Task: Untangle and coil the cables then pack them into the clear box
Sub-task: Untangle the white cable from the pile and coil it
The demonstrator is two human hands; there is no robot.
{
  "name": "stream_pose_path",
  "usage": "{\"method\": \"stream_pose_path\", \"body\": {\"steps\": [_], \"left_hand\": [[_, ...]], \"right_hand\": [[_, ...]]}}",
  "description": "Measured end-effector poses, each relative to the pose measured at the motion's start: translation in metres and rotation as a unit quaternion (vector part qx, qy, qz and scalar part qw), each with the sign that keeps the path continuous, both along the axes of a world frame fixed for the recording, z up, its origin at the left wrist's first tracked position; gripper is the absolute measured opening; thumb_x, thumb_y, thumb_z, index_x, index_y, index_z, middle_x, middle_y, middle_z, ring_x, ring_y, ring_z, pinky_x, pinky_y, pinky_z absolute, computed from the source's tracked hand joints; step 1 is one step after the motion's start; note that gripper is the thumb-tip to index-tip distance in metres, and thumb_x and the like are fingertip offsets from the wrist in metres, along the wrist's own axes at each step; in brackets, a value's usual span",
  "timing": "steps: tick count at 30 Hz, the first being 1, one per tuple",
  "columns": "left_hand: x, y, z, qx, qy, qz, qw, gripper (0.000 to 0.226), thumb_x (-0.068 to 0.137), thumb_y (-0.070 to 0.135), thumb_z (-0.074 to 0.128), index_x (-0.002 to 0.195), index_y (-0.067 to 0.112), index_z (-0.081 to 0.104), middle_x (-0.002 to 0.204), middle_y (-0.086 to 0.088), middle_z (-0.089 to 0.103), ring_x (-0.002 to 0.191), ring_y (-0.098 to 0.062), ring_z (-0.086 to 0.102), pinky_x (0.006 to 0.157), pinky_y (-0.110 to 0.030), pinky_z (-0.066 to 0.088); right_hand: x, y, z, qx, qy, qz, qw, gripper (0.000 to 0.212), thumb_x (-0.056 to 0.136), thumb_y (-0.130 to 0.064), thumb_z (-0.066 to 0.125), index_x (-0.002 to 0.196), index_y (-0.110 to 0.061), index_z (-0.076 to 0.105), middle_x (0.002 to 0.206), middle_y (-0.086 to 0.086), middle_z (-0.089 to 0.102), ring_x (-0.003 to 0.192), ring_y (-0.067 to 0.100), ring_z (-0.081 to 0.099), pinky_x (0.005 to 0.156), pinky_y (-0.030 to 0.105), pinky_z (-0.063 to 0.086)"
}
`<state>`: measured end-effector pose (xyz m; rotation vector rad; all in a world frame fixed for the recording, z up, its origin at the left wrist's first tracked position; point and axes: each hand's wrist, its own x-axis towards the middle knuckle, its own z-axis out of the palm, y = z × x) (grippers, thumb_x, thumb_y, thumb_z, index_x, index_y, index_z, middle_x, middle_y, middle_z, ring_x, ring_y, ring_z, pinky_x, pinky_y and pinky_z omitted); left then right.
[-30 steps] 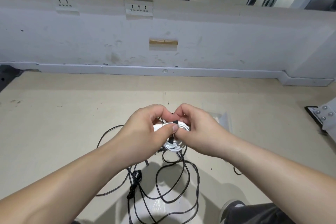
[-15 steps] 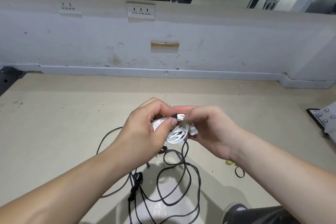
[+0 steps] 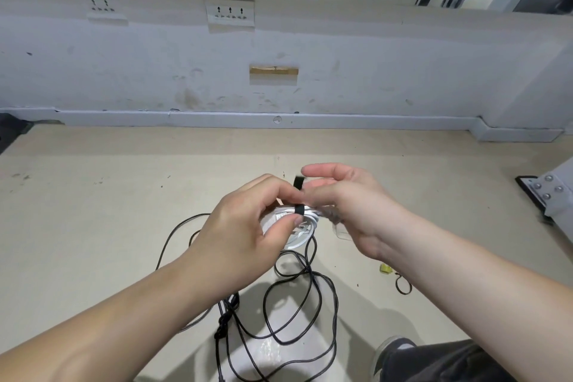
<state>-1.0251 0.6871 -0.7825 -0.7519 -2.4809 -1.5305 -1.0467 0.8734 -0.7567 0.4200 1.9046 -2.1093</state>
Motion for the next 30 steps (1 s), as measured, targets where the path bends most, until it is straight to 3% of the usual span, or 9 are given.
{"method": "stream_pose_path", "body": {"steps": [5, 10, 13, 16, 20, 24, 26, 28, 30], "left_hand": [[-0.0002, 0.0037, 0.0024, 0.036, -0.110, 0.012, 0.993, 0.020, 0.084, 0.022, 0.074, 0.098, 0.036, 0.069, 0.099, 0.010, 0.071, 0.095, -0.020, 0.070, 0.088, -0.045, 0.058], [-0.0010, 0.0014, 0.0016, -0.030, -0.041, -0.035, 0.998, 0.021, 0.089, 0.001, 0.074, 0.090, 0.021, 0.067, 0.100, 0.012, 0.063, 0.102, -0.013, 0.066, 0.086, -0.025, 0.052], [-0.0026, 0.0002, 0.0004, -0.059, -0.021, -0.052, 0.997, 0.014, 0.091, 0.003, 0.071, 0.090, 0.015, 0.063, 0.103, 0.010, 0.062, 0.104, -0.008, 0.064, 0.084, -0.021, 0.049], [-0.0049, -0.0011, -0.0009, -0.049, -0.047, -0.046, 0.997, 0.010, 0.090, 0.015, 0.068, 0.091, 0.023, 0.064, 0.100, 0.011, 0.066, 0.099, -0.014, 0.066, 0.082, -0.037, 0.055], [-0.0056, -0.0009, -0.0027, -0.002, -0.157, -0.014, 0.988, 0.011, 0.087, 0.030, 0.068, 0.097, 0.034, 0.068, 0.094, 0.004, 0.072, 0.088, -0.028, 0.068, 0.082, -0.053, 0.058], [-0.0065, 0.0025, -0.0002, 0.040, -0.189, 0.000, 0.981, 0.017, 0.082, 0.029, 0.072, 0.097, 0.038, 0.070, 0.095, 0.008, 0.074, 0.094, -0.021, 0.069, 0.090, -0.049, 0.058], [-0.0056, 0.0037, 0.0000, 0.033, -0.204, 0.005, 0.978, 0.014, 0.082, 0.032, 0.072, 0.094, 0.038, 0.071, 0.090, 0.002, 0.074, 0.086, -0.029, 0.068, 0.082, -0.054, 0.059], [-0.0039, 0.0035, -0.0023, 0.006, -0.193, 0.012, 0.981, 0.010, 0.083, 0.034, 0.070, 0.091, 0.040, 0.071, 0.085, -0.001, 0.074, 0.063, -0.023, 0.061, 0.064, -0.043, 0.058], [-0.0033, 0.0032, -0.0021, -0.007, -0.178, 0.024, 0.984, 0.009, 0.084, 0.033, 0.069, 0.089, 0.040, 0.070, 0.079, 0.003, 0.072, 0.045, -0.006, 0.042, 0.051, -0.020, 0.041]], "right_hand": [[-0.0009, 0.0012, -0.0008, 0.086, 0.083, 0.055, 0.991, 0.008, 0.086, -0.004, 0.079, 0.089, -0.010, 0.076, 0.078, 0.007, 0.076, 0.065, 0.012, 0.067, 0.063, 0.021, 0.053], [0.0014, -0.0002, -0.0041, 0.105, 0.067, 0.086, 0.989, 0.010, 0.093, -0.004, 0.072, 0.086, -0.009, 0.066, 0.067, 0.003, 0.067, 0.051, 0.008, 0.055, 0.051, 0.015, 0.045], [0.0024, -0.0011, -0.0063, 0.097, 0.042, 0.078, 0.991, 0.013, 0.093, -0.004, 0.071, 0.084, -0.009, 0.063, 0.062, 0.000, 0.065, 0.046, 0.007, 0.052, 0.046, 0.015, 0.042], [0.0024, -0.0022, -0.0076, 0.088, 0.034, 0.065, 0.993, 0.014, 0.093, -0.006, 0.072, 0.082, -0.010, 0.064, 0.055, -0.005, 0.063, 0.045, 0.006, 0.053, 0.046, 0.015, 0.043], [0.0011, -0.0033, -0.0074, 0.101, 0.039, 0.046, 0.993, 0.013, 0.093, -0.007, 0.073, 0.083, -0.011, 0.065, 0.057, -0.003, 0.063, 0.043, 0.007, 0.053, 0.044, 0.017, 0.042], [-0.0005, -0.0024, -0.0070, 0.152, 0.052, 0.042, 0.986, 0.016, 0.094, -0.008, 0.070, 0.081, -0.011, 0.063, 0.052, -0.004, 0.059, 0.035, 0.008, 0.045, 0.035, 0.017, 0.030], [-0.0006, -0.0024, -0.0071, 0.142, 0.052, 0.039, 0.988, 0.016, 0.094, -0.005, 0.069, 0.080, -0.009, 0.062, 0.047, -0.006, 0.057, 0.034, 0.006, 0.047, 0.033, 0.016, 0.031], [0.0010, -0.0036, -0.0079, 0.143, 0.051, 0.043, 0.987, 0.016, 0.094, -0.006, 0.069, 0.081, -0.010, 0.062, 0.047, -0.006, 0.057, 0.034, 0.007, 0.047, 0.033, 0.016, 0.031], [0.0030, -0.0054, -0.0095, 0.146, 0.061, 0.039, 0.987, 0.015, 0.094, -0.009, 0.070, 0.082, -0.012, 0.063, 0.050, -0.005, 0.058, 0.035, 0.007, 0.046, 0.034, 0.016, 0.031]]}}
